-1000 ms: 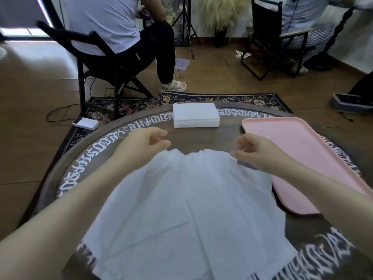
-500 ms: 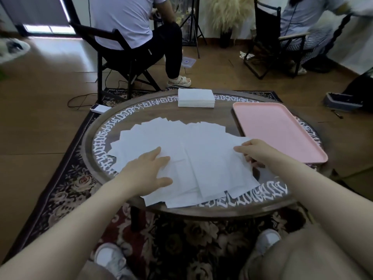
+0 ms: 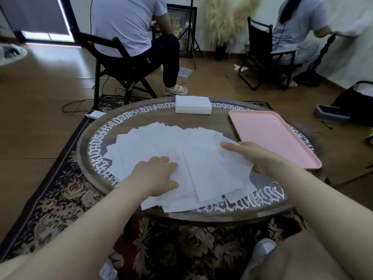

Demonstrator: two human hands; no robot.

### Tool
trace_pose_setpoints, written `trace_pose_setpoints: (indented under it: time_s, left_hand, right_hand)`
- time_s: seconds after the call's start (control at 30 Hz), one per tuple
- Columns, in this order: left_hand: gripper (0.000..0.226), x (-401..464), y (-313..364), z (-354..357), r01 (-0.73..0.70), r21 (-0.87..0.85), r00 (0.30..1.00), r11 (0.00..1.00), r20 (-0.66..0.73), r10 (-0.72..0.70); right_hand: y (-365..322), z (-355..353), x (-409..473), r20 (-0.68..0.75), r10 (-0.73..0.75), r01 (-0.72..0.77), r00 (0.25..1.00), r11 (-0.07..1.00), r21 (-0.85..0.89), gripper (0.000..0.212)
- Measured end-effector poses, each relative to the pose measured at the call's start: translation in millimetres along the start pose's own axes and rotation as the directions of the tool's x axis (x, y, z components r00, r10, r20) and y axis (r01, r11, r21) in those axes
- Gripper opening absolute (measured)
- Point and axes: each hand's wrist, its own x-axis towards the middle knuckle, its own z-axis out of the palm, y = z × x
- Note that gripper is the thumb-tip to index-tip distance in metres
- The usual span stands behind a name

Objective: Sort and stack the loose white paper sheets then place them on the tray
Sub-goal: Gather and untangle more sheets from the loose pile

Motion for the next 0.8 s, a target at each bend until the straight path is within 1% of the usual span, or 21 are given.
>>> trace_pose_setpoints:
  time_s: [0.1,0.17,0.23,0.27,0.3,0.4,0.43,0.57,0.7,0.73,0.8]
  left_hand:
    - [0.053,3.4,-0.9,-8.3,0.007,0.007,1.000,1.000,0.013,-0.007]
    - [0.054,6.1,-1.6,-11.7,-0.002,-0.003,1.000,1.000,0.001,0.002]
    - [0.061,9.1,-2.6,-13.0,-0.011,-0.015,1.000,1.000,-0.030,0.010]
    - [0.066,10.6,-3.5,-13.2,-0.010,-0.024,0.999,1.000,-0.043,0.009]
    - [0.070,12.1,-4.7,-12.9,-0.006,-0.036,0.999,0.999,-0.049,0.004]
    - [0.078,16.9,-10.2,-9.0,0.001,-0.066,0.999,0.998,-0.038,-0.003]
    - [0.079,18.0,-12.5,-7.1,0.002,-0.072,0.999,0.997,-0.032,-0.004]
    - [0.079,20.5,-18.3,-0.4,-0.009,-0.059,1.000,0.998,-0.026,0.007]
    - [0.078,20.1,-21.2,2.6,-0.010,-0.072,0.999,0.997,-0.040,0.007]
    - [0.078,20.0,-22.0,2.9,-0.009,-0.078,0.999,0.997,-0.039,0.006]
    - [0.079,20.0,-23.9,3.7,-0.008,-0.088,0.999,0.996,-0.038,0.004]
  right_hand:
    - [-0.7,-0.8,3.9,-0.026,0.018,-0.018,0.999,1.000,0.018,0.043]
    - [-2.1,-2.1,3.4,0.020,0.060,-0.060,0.998,0.998,0.010,0.054]
    - [-3.4,0.4,1.8,0.087,0.115,-0.110,0.990,0.992,-0.054,0.068]
    - [-3.6,3.3,0.9,0.099,0.138,-0.128,0.986,0.987,-0.095,0.070]
    - [-3.5,7.1,0.5,0.098,0.150,-0.136,0.984,0.982,-0.128,0.067]
    - [-3.0,19.0,-0.6,0.045,0.135,-0.125,0.990,0.975,-0.183,0.044]
    - [-3.1,21.5,-0.5,0.022,0.128,-0.121,0.992,0.973,-0.195,0.040]
    - [-5.6,18.3,-2.2,-0.023,0.096,-0.098,0.995,0.978,-0.183,0.033]
    - [-4.8,3.8,-7.8,-0.051,0.028,-0.035,0.998,0.989,-0.145,0.012]
    - [-4.8,0.1,-9.6,-0.069,0.018,-0.029,0.997,0.988,-0.154,0.012]
    - [-6.8,-7.1,-12.9,-0.123,0.013,-0.041,0.992,0.973,-0.229,0.011]
